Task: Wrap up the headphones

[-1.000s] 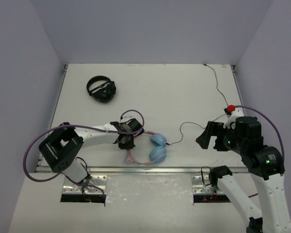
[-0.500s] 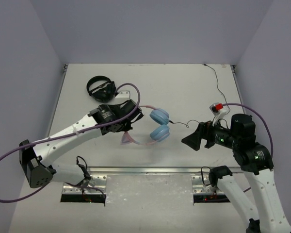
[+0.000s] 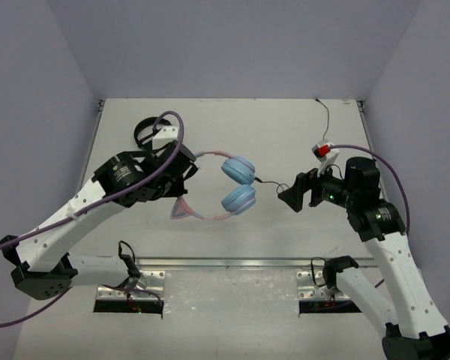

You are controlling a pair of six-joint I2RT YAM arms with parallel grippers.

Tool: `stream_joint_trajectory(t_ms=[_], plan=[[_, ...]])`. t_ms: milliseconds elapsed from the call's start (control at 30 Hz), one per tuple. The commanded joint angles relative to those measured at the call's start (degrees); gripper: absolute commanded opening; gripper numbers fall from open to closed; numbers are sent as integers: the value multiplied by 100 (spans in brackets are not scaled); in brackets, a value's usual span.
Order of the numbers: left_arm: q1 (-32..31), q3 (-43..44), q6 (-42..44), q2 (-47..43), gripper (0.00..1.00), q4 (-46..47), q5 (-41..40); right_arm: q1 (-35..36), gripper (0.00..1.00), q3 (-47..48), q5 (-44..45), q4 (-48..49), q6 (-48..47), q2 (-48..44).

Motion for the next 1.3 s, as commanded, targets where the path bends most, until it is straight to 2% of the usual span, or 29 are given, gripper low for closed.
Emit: stream_joint_trajectory(t_ms=[0,133,267,367,500,533,667,867,933,967,1033,1067,1100,1167,1267], plan=[[-6,291,-46,-311,0,299,357,10,89,-112,-128,761,-316,6],[-6,493,-81,-382,0,466,708,10,78,-147,-522,989,-247,207],[3,835,-63,-321,0,615,1174,18,73,-506,-778,1997,254,348],[-6,1152,-63,-163,0,607,1473,10,73,-613,-1093,2658,859,558],[-6,1486,-142,-110,0,580,1667,18,73,-683,-1210,3274,1177,823],[-6,1608,-168,-109,0,563,1701,10,76,-666,-1175,3493,1204,867],[-6,1942,-230,22,0,256,1500,10,85,-543,-798,3530,1117,990],[3,2005,-423,31,0,123,1218,10,88,-762,-375,3108,581,691],[3,2023,-423,84,0,123,1253,10,74,-806,-514,3134,501,796],[3,2058,-423,101,0,123,1254,18,55,-806,-637,3178,579,858],[3,2136,-423,154,0,123,1192,10,40,-841,-1085,3397,711,1060],[3,2259,-432,172,0,123,1157,10,28,-902,-1165,3546,938,1104],[3,2321,-458,215,0,123,1096,10,22,-1060,-1296,3843,1045,1139],[3,2479,-459,277,0,123,1025,10,1,-1219,-1368,4135,1404,1139],[3,2717,-371,374,0,123,623,10,1,-1351,-1289,4208,1634,982]])
